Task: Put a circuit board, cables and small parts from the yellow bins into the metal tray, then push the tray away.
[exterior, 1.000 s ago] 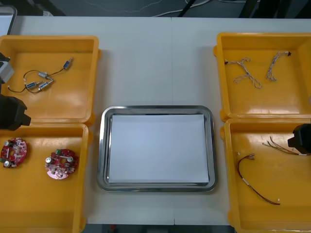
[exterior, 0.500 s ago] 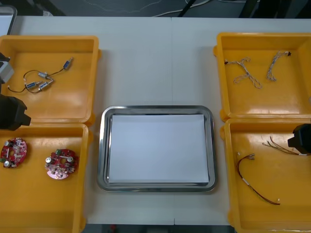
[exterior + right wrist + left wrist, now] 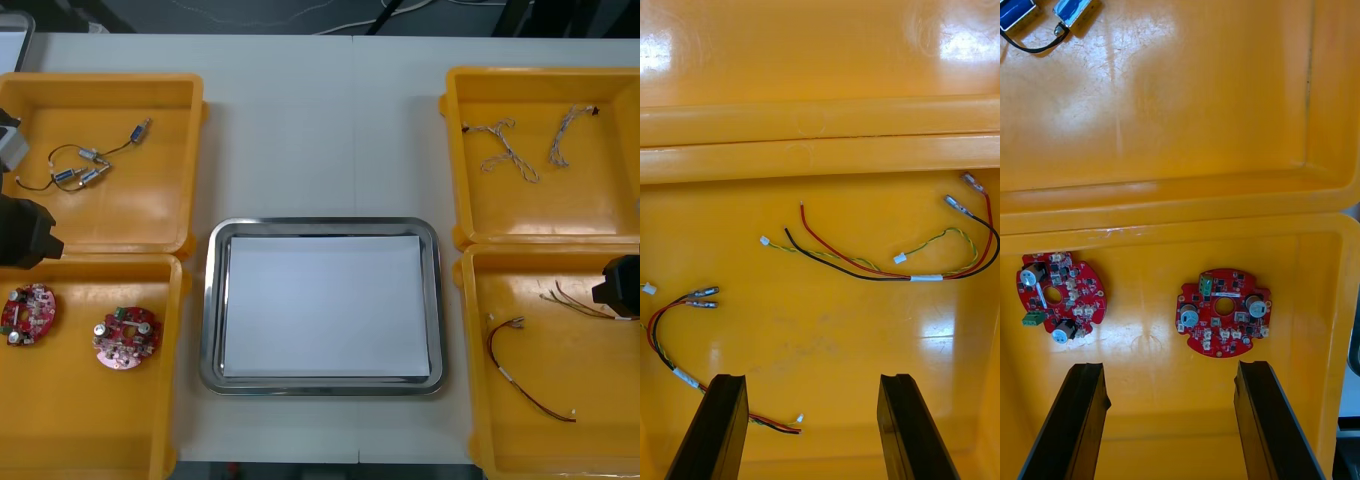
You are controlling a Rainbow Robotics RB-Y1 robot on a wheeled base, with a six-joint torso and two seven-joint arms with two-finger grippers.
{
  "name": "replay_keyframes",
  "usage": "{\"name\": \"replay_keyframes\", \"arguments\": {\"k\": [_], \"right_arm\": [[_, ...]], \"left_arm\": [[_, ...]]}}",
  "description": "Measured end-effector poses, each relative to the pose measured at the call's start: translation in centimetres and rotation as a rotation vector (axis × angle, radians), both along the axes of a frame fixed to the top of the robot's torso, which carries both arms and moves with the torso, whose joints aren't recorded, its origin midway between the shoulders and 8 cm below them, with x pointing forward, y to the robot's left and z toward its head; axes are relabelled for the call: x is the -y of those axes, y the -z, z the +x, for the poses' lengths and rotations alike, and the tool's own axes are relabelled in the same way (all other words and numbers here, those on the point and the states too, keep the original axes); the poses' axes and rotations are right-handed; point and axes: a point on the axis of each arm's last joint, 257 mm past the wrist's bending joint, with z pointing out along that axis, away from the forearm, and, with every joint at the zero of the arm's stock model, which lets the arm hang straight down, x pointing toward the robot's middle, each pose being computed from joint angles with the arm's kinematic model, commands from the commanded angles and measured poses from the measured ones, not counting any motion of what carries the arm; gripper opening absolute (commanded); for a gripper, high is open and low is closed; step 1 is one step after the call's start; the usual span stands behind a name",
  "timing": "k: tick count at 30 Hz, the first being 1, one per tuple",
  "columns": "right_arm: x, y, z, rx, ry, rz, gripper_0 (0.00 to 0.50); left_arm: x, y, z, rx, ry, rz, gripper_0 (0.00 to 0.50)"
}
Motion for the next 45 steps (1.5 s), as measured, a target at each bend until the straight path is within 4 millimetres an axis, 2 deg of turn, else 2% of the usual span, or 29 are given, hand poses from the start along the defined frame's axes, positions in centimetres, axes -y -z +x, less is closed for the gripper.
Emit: {"name": "replay_keyframes", "arguments": {"k": [38, 45], "right_arm": [[0.0, 0.0, 0.0, 0.0, 0.0, 0.0, 0.5], [0.0, 0.6, -1.1, -0.03, 0.0, -0.006, 0.5]], "left_arm": [[0.0, 0.0, 0.0, 0.0, 0.0, 0.0, 0.5], [-0.6, 1.8, -1.3, -0.049, -0.017, -0.003, 0.5]]}}
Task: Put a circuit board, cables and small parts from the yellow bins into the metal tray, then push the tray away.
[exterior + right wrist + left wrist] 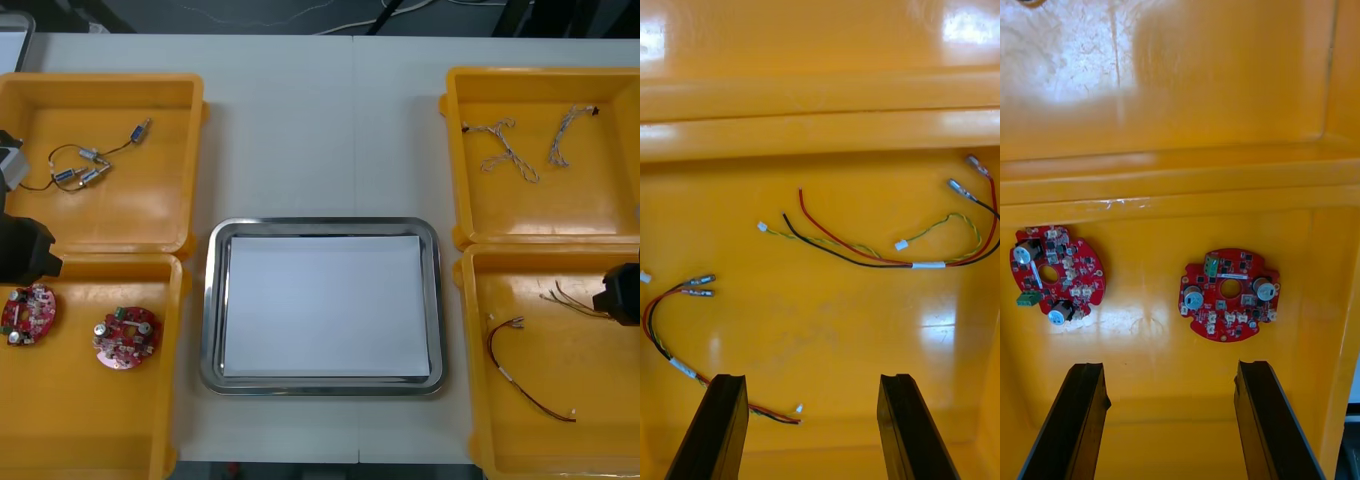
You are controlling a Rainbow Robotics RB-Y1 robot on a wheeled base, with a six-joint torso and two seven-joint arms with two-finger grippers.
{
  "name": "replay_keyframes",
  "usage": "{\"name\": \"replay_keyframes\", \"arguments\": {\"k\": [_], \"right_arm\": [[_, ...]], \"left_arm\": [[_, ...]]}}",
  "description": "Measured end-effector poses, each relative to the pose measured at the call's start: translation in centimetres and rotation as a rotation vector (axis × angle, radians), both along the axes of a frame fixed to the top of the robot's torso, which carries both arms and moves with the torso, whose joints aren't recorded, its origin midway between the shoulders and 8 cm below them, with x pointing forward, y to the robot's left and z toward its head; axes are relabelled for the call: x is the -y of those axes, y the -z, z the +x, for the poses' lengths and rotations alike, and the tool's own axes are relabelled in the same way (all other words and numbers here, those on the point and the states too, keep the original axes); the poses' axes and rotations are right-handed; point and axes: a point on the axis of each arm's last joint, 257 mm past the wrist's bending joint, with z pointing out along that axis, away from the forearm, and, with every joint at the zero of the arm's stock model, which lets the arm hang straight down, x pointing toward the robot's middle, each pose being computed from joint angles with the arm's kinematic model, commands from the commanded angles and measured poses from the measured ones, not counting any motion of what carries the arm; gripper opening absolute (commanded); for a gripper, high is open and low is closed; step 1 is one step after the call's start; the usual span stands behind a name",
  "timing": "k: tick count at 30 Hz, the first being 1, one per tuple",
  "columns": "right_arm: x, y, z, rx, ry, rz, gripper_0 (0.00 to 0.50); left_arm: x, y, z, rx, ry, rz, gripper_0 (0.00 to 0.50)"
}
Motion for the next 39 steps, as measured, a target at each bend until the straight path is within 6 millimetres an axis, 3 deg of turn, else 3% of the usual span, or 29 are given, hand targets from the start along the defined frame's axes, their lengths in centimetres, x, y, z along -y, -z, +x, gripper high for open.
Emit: {"name": "replay_keyframes", "arguments": {"k": [7, 13, 28, 39], "right_arm": [[-1.2, 0.0, -2.0, -0.021, -0.042, -0.027, 0.5], [-2.9, 1.1, -3.1, -0.031, -0.12, -0.014, 0.5], [-2.9, 4.1, -4.5, -0.045, -0.349, -0.107, 0.5], [-3.6, 6.3, -5.8, -0.056, -0.411, -0.109, 0.5]], "left_arm": [[-0.1, 0.1, -0.1, -0.003, -0.003, 0.0, 0.5], [-0.5, -0.6, 0.2, 0.018, -0.016, -0.007, 0.5], [-2.0, -2.1, 0.9, 0.023, -0.082, -0.102, 0.5], [-4.8, -2.6, 1.5, 0.084, -0.087, -0.109, 0.5]]}}
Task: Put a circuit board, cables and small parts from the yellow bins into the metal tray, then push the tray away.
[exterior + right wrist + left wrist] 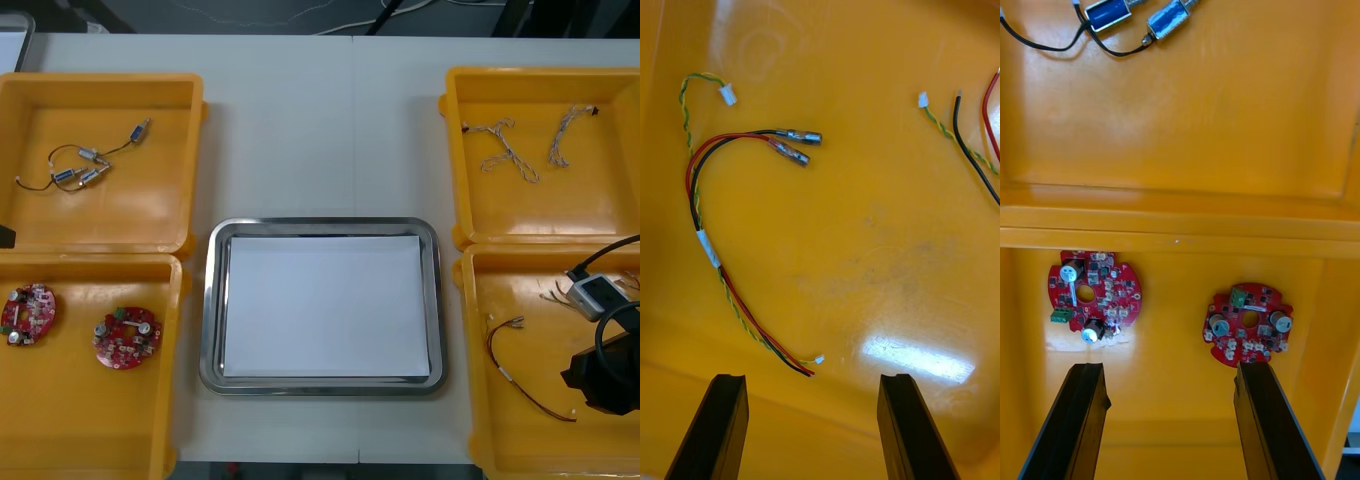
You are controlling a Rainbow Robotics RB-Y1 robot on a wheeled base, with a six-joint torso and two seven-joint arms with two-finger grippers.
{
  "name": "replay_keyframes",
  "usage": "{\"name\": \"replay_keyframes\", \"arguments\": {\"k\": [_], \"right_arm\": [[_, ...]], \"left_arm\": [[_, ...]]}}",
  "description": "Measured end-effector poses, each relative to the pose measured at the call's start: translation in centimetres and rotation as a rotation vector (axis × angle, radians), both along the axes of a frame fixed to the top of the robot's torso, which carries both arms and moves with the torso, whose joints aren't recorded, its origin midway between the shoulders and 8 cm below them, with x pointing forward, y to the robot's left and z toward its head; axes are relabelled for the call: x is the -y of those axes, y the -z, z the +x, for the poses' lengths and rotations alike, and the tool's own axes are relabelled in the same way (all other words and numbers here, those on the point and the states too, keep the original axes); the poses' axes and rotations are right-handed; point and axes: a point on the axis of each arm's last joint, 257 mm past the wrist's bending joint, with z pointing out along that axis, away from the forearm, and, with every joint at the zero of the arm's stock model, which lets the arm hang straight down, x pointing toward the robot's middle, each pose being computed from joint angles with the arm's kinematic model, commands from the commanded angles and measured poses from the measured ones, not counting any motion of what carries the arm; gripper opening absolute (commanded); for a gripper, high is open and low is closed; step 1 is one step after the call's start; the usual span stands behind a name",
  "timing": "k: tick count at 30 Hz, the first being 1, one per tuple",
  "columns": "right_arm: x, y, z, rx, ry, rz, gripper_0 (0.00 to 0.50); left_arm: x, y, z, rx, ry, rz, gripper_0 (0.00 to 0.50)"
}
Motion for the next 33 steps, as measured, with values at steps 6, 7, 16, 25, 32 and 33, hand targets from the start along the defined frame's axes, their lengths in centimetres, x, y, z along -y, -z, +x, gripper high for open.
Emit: {"name": "replay_keyframes", "arguments": {"k": [6, 7, 16, 25, 32, 33], "right_arm": [[0.4, 1.0, -0.5, 0.011, 0.025, -0.001, 0.5], [0.4, 1.1, -0.4, 0.016, 0.028, -0.003, 0.5], [-0.8, 2.9, -1.0, 0.021, 0.002, -0.005, 0.5], [-2.3, 4.9, -0.6, 0.034, -0.027, 0.007, 0.5], [-1.5, 6.7, -0.9, 0.005, -0.011, -0.014, 0.5], [-1.4, 6.8, -0.9, 0.003, -0.011, -0.019, 0.5]], "left_arm": [[-2.3, 1.3, -0.7, 0.031, -0.063, -0.01, 0.5], [-2.7, 1.5, -0.9, 0.035, -0.074, -0.007, 0.5], [-5.8, 3.3, -1.7, 0.064, -0.148, 0.032, 0.5], [-7.2, 4.7, -1.2, 0.103, -0.183, 0.007, 0.5], [-7.7, 5.9, -1.0, 0.093, -0.168, 0.008, 0.5], [-7.7, 6.2, -1.0, 0.095, -0.159, 0.01, 0.5]]}}
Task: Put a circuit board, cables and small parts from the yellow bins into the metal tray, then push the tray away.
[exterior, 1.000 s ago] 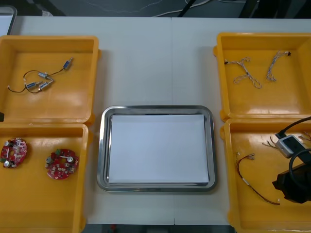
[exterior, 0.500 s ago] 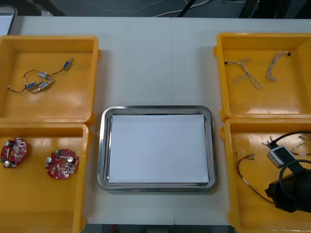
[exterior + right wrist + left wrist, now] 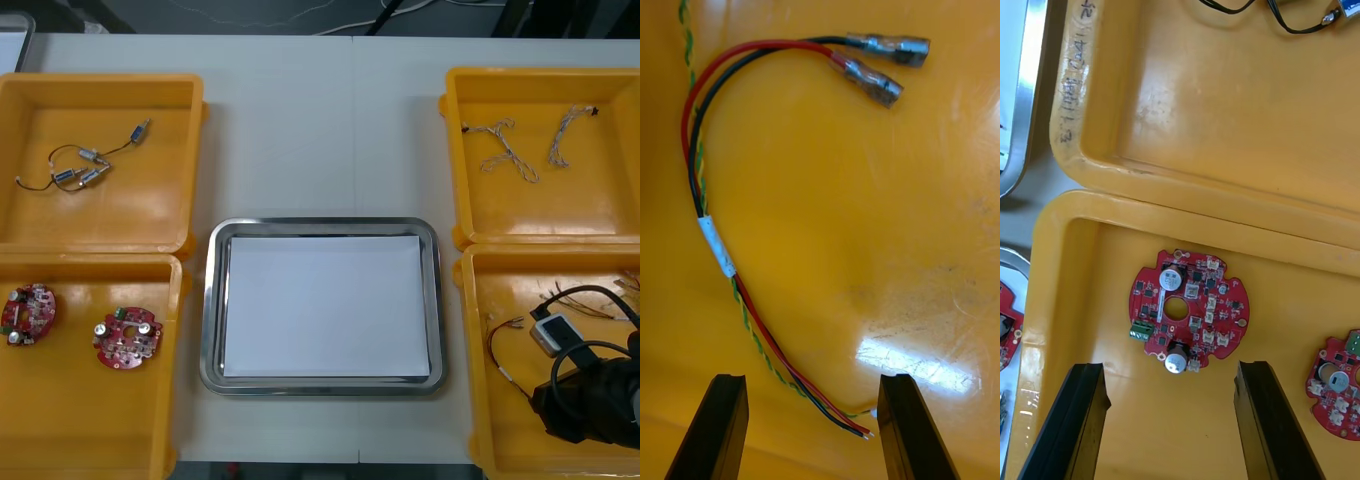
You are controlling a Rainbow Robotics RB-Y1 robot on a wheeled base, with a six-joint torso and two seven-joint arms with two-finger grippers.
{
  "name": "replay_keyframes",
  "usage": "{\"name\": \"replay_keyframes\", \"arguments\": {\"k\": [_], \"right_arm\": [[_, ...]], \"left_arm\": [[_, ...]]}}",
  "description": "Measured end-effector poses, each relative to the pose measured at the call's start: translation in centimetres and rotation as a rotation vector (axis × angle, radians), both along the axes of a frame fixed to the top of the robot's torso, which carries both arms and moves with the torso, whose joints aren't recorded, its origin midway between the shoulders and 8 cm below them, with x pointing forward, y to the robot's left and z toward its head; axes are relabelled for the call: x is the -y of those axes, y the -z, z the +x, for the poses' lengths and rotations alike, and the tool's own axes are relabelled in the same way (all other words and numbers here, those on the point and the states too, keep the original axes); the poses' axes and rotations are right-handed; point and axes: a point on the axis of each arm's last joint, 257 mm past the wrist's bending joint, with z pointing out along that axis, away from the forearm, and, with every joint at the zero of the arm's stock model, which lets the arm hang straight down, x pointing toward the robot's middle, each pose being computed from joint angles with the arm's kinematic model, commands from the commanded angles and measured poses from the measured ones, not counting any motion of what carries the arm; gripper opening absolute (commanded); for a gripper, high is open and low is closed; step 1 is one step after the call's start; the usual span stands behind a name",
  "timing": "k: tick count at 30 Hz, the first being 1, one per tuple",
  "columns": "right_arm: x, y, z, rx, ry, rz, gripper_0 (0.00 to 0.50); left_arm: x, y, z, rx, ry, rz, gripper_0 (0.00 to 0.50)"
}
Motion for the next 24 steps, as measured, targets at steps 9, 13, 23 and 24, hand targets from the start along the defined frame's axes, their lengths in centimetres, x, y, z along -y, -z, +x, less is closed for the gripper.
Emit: {"name": "replay_keyframes", "arguments": {"k": [9, 13, 23, 24], "right_arm": [[0.2, 0.8, 0.4, 0.019, -0.02, -0.068, 0.5], [-0.3, 1.2, 0.2, 0.009, -0.033, -0.067, 0.5], [-0.4, 2.4, 0.3, 0.007, -0.032, -0.056, 0.5], [-0.4, 2.6, 0.3, 0.004, -0.033, -0.056, 0.5]], "left_arm": [[0.6, 3.3, -0.7, -0.018, 0.022, -0.019, 0.5], [0.9, 4.2, -1.1, -0.022, 0.01, -0.039, 0.5], [2.2, 5.6, -1.3, -0.018, 0.068, -0.046, 0.5], [2.3, 5.7, -1.3, -0.017, 0.069, -0.049, 0.5]]}}
